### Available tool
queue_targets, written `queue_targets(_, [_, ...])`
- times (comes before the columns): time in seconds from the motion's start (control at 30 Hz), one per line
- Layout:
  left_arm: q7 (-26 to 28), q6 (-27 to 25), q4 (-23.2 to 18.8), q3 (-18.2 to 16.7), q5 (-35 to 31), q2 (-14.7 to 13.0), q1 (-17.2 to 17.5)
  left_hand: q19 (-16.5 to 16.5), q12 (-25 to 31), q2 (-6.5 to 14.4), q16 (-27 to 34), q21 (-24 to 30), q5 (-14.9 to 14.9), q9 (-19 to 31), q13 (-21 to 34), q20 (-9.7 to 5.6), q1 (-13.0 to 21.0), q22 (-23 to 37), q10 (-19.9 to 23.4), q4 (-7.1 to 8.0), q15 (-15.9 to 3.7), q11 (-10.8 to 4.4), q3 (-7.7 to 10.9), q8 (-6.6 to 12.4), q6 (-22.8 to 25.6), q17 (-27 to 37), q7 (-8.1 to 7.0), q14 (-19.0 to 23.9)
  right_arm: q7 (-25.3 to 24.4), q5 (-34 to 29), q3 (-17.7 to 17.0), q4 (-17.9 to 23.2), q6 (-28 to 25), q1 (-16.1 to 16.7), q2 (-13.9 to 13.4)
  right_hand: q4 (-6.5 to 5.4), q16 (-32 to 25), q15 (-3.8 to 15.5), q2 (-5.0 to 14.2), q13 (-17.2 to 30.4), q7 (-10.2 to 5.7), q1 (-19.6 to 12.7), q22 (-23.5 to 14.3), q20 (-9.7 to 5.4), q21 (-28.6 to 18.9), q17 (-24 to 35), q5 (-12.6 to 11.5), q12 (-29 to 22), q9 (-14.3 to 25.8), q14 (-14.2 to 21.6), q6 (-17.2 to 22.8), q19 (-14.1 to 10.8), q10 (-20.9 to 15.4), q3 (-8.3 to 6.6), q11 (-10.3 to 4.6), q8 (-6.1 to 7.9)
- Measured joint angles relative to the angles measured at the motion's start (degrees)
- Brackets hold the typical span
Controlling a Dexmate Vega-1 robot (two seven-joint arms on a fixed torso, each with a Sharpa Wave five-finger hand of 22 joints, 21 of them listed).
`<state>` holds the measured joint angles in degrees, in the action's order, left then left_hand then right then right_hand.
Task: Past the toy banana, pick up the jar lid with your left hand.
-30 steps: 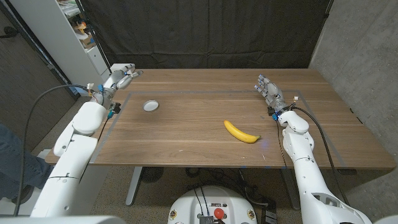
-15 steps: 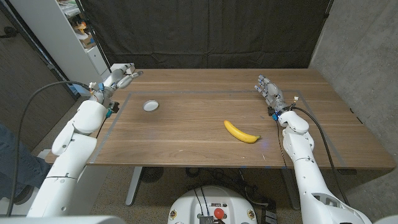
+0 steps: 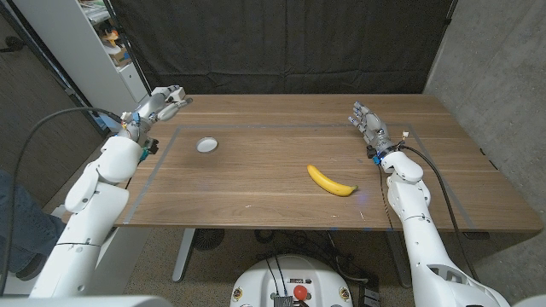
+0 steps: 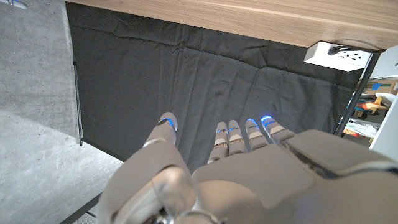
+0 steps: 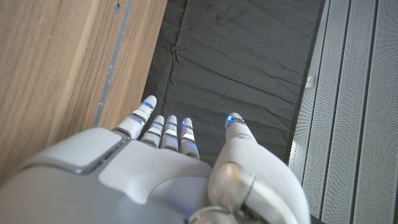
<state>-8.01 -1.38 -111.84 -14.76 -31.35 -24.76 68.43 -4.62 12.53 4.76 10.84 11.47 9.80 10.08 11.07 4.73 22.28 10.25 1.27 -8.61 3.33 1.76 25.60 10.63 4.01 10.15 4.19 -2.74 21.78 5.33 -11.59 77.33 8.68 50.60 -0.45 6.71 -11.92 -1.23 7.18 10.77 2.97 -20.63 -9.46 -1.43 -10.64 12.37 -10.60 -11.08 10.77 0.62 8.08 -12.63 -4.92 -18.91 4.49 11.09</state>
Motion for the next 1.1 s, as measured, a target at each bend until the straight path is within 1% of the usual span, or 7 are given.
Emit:
queue_targets(0.37, [0.51, -1.02, -0.49, 0.45, -4.34, -1.46, -0.02, 0.0, 0.0, -0.18, 0.0, 0.0, 0.0, 0.2, 0.0, 0.0, 0.73, 0.0, 0.03, -0.24, -0.3, -0.02, 0.24, 0.0, 0.0, 0.0, 0.0, 0.3, -0.14, -0.3, 0.15, -0.62, 0.2, -0.47, 0.08, 0.0, 0.0, 0.0, 0.0, 0.0, 0.0, 0.0, 0.0, 0.0, 0.0, 0.0, 0.0, 0.0, 0.0, 0.0, 0.0, 0.0, 0.0, 0.0, 0.0, 0.0])
queue_targets(0.4, [0.51, -1.19, -0.62, 0.54, -4.88, -1.7, -0.03, 0.09, 0.0, 0.08, 0.0, 0.0, 0.0, 0.2, 0.0, -0.1, 0.99, 0.0, 0.23, -0.23, -0.3, -0.23, 0.24, 0.0, -0.01, 0.0, 0.0, 0.31, -0.16, -0.34, 0.2, -0.76, 0.26, -0.55, 0.12, 0.0, 0.0, 0.0, 0.0, 0.0, 0.0, 0.0, 0.0, 0.0, 0.0, 0.0, 0.0, 0.0, 0.0, 0.0, 0.0, 0.0, 0.0, 0.0, 0.0, 0.0])
queue_targets(0.5, [0.54, -1.65, -0.82, 0.67, -6.17, -2.19, -0.05, 0.31, 0.0, -0.18, 0.0, 0.0, 0.0, 0.2, 0.0, -0.31, 1.24, 0.0, 0.44, -0.47, -0.6, -0.43, 0.47, 0.0, -0.33, 0.0, -0.32, 0.6, -0.18, -0.37, 0.23, -1.1, 0.38, -0.73, 0.21, 0.0, 0.0, 0.0, 0.0, 0.0, 0.0, 0.0, 0.0, 0.0, 0.0, 0.0, 0.0, 0.0, 0.0, 0.0, 0.0, 0.0, 0.0, 0.0, 0.0, 0.0])
queue_targets(0.57, [0.54, -1.81, -0.93, 0.75, -6.62, -2.41, -0.05, 0.32, 0.0, 0.0, 0.0, 0.0, 0.0, 0.2, 0.0, -0.31, 1.52, 0.0, 0.44, -0.54, -0.34, -0.44, 0.42, 0.0, -0.33, 0.0, -0.32, 0.87, -0.19, -0.39, 0.26, -1.25, 0.46, -0.8, 0.25, 0.0, 0.0, 0.0, 0.0, 0.0, 0.0, 0.0, 0.0, 0.0, 0.0, 0.0, 0.0, 0.0, 0.0, 0.0, 0.0, 0.0, 0.0, 0.0, 0.0, 0.0])
queue_targets(0.83, [0.28, -2.81, -1.45, 1.26, -9.62, -3.71, -0.21, 0.61, 0.23, -0.35, 0.0, 0.0, 0.0, 0.19, 0.0, -0.01, 2.32, -0.13, 0.44, -0.96, -0.26, -0.43, 0.46, 0.0, -0.33, 0.0, -0.32, 0.96, -0.19, -0.51, 0.3, -2.12, 0.81, -1.21, 0.55, 0.0, 0.0, 0.0, 0.0, 0.0, 0.0, 0.0, 0.0, 0.0, 0.0, 0.0, 0.0, 0.0, 0.0, 0.0, 0.0, 0.0, 0.01, 0.0, 0.0, 0.0])
queue_targets(1.03, [-0.05, -3.5, -1.92, 1.82, -11.43, -4.66, -0.34, 0.91, 0.24, -0.68, 0.0, 0.0, 0.28, 0.19, 0.0, 0.28, 2.86, -0.12, 0.77, -1.13, -0.66, -0.76, 0.63, 0.24, -0.31, 0.0, -0.33, 1.36, -0.1, -0.57, 0.3, -2.44, 1.05, -1.42, 0.69, 0.0, 0.0, 0.0, 0.0, 0.0, 0.0, 0.0, 0.0, 0.0, 0.0, 0.0, 0.0, 0.0, 0.0, -0.01, 0.0, 0.0, 0.01, 0.0, 0.0, 0.0])
queue_targets(1.1, [-0.05, -3.5, -2.02, 1.94, -11.43, -4.84, -0.35, 0.91, 0.24, -0.68, 0.0, 0.0, 0.45, 0.19, 0.18, 0.29, 3.24, -0.12, 1.28, -1.13, -0.39, -0.82, 0.63, 0.4, -0.01, 0.0, -0.63, 1.66, -0.08, -0.59, 0.3, -2.44, 1.13, -1.42, 0.69, 0.0, 0.0, 0.0, 0.0, 0.0, 0.0, 0.0, 0.0, 0.0, 0.0, 0.0, 0.0, 0.0, 0.0, 0.0, 0.0, 0.0, 0.0, 0.0, 0.0, 0.0])
